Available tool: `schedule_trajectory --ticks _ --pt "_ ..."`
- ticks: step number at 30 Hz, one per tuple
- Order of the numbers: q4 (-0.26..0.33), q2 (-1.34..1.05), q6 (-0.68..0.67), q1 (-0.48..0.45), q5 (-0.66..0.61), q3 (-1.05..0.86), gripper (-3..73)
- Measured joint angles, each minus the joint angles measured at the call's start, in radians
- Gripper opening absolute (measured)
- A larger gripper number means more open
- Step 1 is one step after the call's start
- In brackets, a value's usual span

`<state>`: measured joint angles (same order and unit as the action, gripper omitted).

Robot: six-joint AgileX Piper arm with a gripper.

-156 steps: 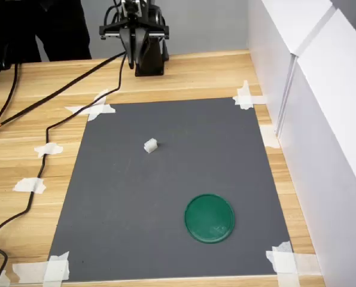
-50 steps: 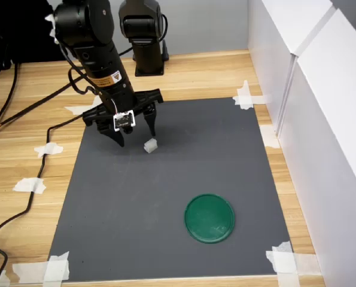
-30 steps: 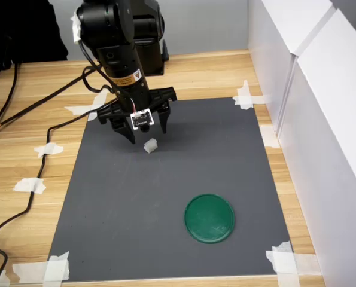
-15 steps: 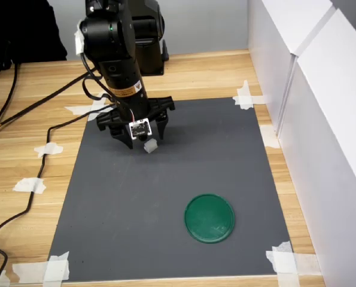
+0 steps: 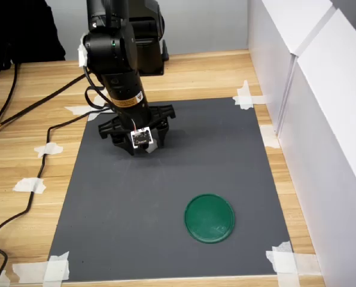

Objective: Grasp a white terminal and put it on the green lid.

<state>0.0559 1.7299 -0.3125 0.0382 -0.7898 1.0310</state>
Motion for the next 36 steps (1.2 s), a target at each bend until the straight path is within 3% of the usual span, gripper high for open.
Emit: schedule_trajectory --ticks 5,9,19,27,36 --pt "0.0 0.01 -0.008 0.0 0.002 0.0 68.8" --pt "0.0 0.012 -0.021 0.0 0.002 0.0 63.3" --pt "0.0 0.012 -0.033 0.0 0.001 0.001 27.2" --pt "0.0 0.012 -0.012 0.015 -0.011 0.026 26.9" --pt "0.033 0.048 -0.01 0.127 -0.064 0.31 26.9"
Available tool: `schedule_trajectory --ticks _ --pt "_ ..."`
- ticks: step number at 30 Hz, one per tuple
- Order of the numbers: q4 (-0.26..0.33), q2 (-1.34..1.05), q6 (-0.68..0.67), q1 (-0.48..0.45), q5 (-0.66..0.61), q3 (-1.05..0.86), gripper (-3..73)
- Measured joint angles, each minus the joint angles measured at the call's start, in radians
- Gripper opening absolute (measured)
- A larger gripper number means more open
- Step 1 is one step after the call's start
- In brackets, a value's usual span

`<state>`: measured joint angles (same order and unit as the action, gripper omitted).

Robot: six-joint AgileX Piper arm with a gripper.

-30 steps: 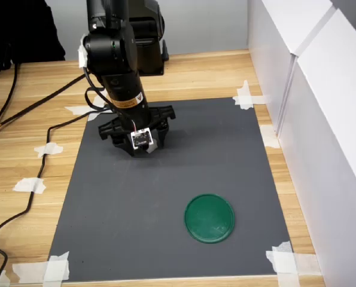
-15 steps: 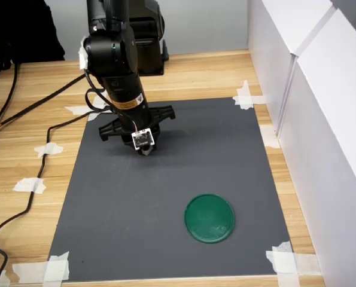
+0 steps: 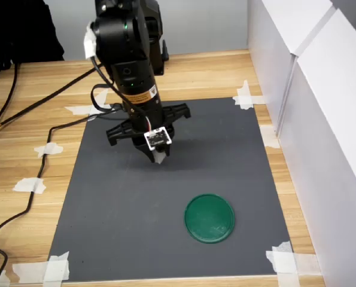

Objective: Grasp a white terminal and put it on the green lid.

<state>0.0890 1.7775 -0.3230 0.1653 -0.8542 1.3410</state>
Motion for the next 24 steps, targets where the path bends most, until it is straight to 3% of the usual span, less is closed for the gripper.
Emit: schedule_trajectory --ticks 9,24 --pt "0.027 0.212 0.003 0.056 -0.034 0.302 26.9" --pt "0.085 0.33 -0.034 0.057 -0.07 0.335 26.9"
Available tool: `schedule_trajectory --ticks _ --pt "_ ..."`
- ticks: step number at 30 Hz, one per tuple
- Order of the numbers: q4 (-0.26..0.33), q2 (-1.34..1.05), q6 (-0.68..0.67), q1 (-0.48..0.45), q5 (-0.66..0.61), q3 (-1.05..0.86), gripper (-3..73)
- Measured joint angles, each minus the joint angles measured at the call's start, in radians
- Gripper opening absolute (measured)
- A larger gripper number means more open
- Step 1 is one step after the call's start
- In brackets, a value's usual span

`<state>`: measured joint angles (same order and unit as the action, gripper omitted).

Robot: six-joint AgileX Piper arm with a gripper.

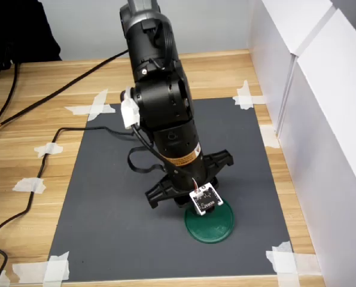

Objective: Grasp a white terminal and put it on the green lid.

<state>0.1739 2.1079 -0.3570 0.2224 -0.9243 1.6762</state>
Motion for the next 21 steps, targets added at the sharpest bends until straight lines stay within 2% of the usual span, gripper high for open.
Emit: schedule_trajectory --ticks 5,14,17,21 --pt "0.021 0.001 -0.024 0.0 0.021 0.0 28.9" --pt "0.022 -0.002 -0.03 0.0 0.051 0.0 48.0" --pt "0.019 -0.042 -0.021 0.0 0.051 -0.005 50.2" --pt "0.021 -0.173 0.0 0.0 0.077 -0.051 49.4"
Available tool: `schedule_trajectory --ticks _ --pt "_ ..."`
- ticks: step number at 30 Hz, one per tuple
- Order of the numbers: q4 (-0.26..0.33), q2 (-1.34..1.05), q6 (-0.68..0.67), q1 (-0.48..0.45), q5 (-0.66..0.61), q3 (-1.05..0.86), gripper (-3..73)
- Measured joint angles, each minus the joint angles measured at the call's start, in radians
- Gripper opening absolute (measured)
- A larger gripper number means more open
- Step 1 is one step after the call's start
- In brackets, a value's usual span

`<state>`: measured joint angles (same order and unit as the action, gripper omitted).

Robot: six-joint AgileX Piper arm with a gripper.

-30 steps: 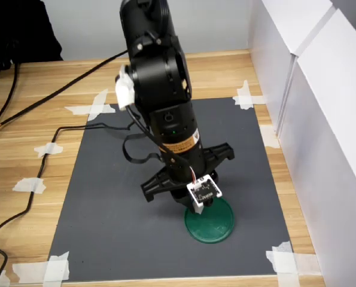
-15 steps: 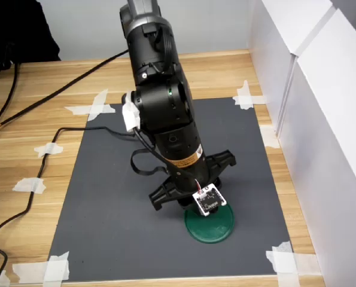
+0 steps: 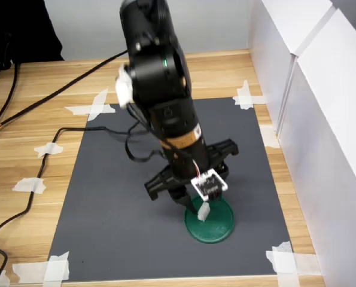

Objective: Grasp a white terminal and put it on the green lid.

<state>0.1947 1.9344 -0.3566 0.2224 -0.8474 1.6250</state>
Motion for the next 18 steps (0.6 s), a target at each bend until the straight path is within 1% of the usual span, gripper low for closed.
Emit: schedule_trajectory --ticks 2,5,8,10,12,14,18 --pt "-0.004 -0.087 0.006 0.0 0.032 -0.056 46.2" --pt "-0.035 -0.224 0.032 0.0 0.101 -0.186 35.5" --pt "-0.053 -0.367 0.073 -0.008 0.197 -0.341 20.5" --pt "-0.046 -0.468 0.115 -0.024 0.27 -0.446 11.3" --pt "-0.041 -0.584 0.165 -0.055 0.35 -0.564 4.0" --pt "-0.043 -0.701 0.2 -0.096 0.41 -0.679 0.7" --pt "-0.059 -0.923 0.217 -0.19 0.504 -0.889 -1.1"
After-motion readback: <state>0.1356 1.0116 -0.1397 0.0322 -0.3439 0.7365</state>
